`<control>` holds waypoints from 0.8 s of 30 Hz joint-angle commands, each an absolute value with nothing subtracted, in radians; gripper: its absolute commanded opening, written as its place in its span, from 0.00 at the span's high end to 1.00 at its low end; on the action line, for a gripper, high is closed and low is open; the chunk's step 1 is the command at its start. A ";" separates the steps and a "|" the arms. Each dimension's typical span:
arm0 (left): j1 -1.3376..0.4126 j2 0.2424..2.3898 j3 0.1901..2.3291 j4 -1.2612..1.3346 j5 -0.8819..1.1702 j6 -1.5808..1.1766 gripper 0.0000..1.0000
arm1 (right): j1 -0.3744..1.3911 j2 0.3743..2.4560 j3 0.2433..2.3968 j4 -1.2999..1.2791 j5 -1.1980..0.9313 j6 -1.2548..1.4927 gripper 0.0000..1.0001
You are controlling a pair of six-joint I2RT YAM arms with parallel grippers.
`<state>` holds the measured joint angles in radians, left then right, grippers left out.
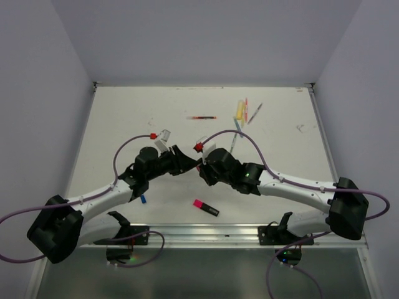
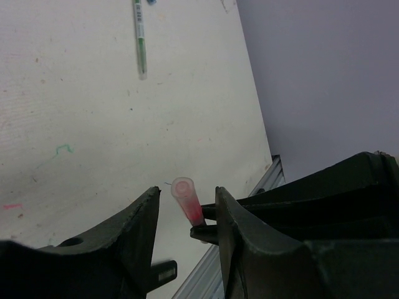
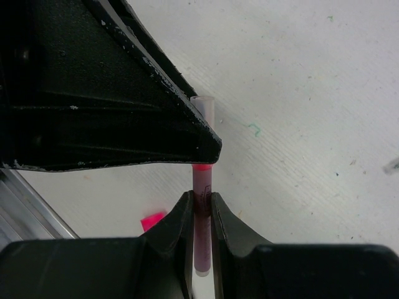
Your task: Open the pen caps
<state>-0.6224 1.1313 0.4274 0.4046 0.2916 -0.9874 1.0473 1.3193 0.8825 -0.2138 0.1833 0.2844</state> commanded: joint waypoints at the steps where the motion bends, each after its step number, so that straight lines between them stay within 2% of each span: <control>1: -0.629 1.140 0.451 0.476 0.287 -0.996 0.56 | 1.048 1.276 0.913 -0.170 0.176 0.295 1.00; 7: -0.632 1.149 0.451 0.486 0.291 -0.999 0.65 | 1.048 1.275 0.914 -0.164 0.172 0.296 1.00; 10: -0.634 1.150 0.453 0.491 0.296 -0.999 0.78 | 1.048 1.275 0.910 -0.161 0.169 0.301 1.00; 11: -0.634 1.152 0.453 0.492 0.298 -0.999 0.93 | 1.046 1.273 0.907 -0.161 0.169 0.301 1.00; 12: -0.635 1.152 0.453 0.492 0.301 -0.999 1.00 | 1.048 1.273 0.904 -0.160 0.170 0.302 1.00; 14: -0.635 1.152 0.449 0.502 0.302 -1.003 1.00 | 1.048 1.272 0.900 -0.160 0.175 0.305 1.00; 16: -0.635 1.149 0.446 0.502 0.304 -1.008 1.00 | 1.048 1.270 0.896 -0.158 0.178 0.305 0.77; 17: -0.637 1.149 0.445 0.505 0.304 -1.009 1.00 | 1.048 1.270 0.893 -0.156 0.182 0.304 0.73; 20: -0.637 1.147 0.442 0.512 0.307 -1.017 1.00 | 1.048 1.275 0.890 -0.153 0.187 0.304 0.50; 22: -0.637 1.146 0.440 0.514 0.305 -1.022 1.00 | 1.048 1.275 0.887 -0.146 0.186 0.304 0.48; 24: -0.637 1.141 0.442 0.512 0.304 -1.022 1.00 | 1.048 1.281 0.885 -0.146 0.192 0.304 0.51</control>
<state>-0.6338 1.1477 0.4301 0.4591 0.3042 -1.0122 1.0462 1.2999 0.8822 -0.1944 0.1734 0.2981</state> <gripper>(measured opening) 0.070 0.499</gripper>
